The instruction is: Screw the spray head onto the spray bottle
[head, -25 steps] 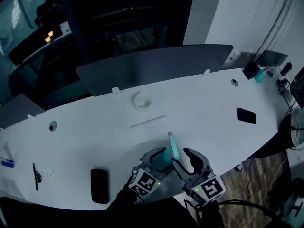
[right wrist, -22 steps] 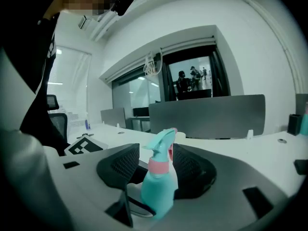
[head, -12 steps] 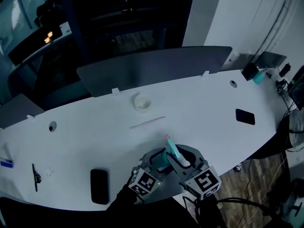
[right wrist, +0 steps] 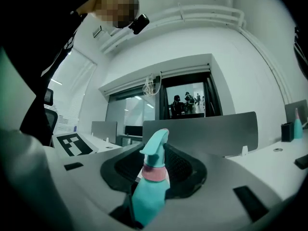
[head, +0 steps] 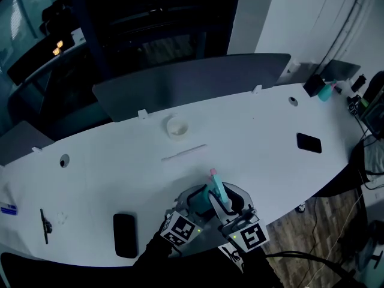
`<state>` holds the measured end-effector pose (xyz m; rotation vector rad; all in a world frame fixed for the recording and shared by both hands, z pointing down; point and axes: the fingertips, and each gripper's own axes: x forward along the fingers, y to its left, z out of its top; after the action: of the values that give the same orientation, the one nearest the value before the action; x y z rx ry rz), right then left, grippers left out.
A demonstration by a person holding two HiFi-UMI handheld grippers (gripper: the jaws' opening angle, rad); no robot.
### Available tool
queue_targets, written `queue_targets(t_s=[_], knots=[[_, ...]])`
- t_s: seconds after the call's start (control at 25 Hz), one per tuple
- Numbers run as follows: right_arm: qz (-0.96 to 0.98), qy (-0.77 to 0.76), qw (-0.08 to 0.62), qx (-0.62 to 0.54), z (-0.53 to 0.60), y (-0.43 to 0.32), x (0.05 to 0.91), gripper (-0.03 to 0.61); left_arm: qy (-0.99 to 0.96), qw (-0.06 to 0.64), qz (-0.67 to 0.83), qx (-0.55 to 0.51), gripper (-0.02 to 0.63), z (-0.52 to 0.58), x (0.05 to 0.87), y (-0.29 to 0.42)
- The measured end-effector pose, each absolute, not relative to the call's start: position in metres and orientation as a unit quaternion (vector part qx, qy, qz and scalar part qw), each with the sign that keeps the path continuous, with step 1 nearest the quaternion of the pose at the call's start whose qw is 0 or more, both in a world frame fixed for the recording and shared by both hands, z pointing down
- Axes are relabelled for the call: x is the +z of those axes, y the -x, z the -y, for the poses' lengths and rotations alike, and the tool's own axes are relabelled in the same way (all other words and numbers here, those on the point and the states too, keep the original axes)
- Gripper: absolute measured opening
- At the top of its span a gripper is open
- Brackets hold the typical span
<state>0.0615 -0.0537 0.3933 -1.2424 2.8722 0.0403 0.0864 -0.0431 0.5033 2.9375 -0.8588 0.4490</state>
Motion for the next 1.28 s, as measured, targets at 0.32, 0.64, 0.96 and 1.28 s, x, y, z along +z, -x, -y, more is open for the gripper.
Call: queue_targets(t_s=[0.32, 0.64, 0.96, 1.28], knots=[[-0.908, 0.417, 0.004, 0.033, 0.050, -0.070, 0.392, 0.133, -0.949, 0.019, 0.276, 0.151, 0.334, 0.043, 0.503, -0.091], [-0.906, 0.421, -0.048, 0.011, 0.051, -0.067, 0.400, 0.133, -0.950, 0.020, 0.274, 0.151, 0.334, 0.042, 0.503, -0.089], [-0.905, 0.411, -0.050, -0.101, 0.056, -0.071, 0.409, 0.156, -0.950, 0.020, 0.274, 0.151, 0.334, 0.041, 0.504, -0.088], [-0.917, 0.381, -0.055, -0.110, 0.055, -0.067, 0.405, 0.164, -0.950, 0.023, 0.275, 0.150, 0.334, 0.042, 0.504, -0.088]])
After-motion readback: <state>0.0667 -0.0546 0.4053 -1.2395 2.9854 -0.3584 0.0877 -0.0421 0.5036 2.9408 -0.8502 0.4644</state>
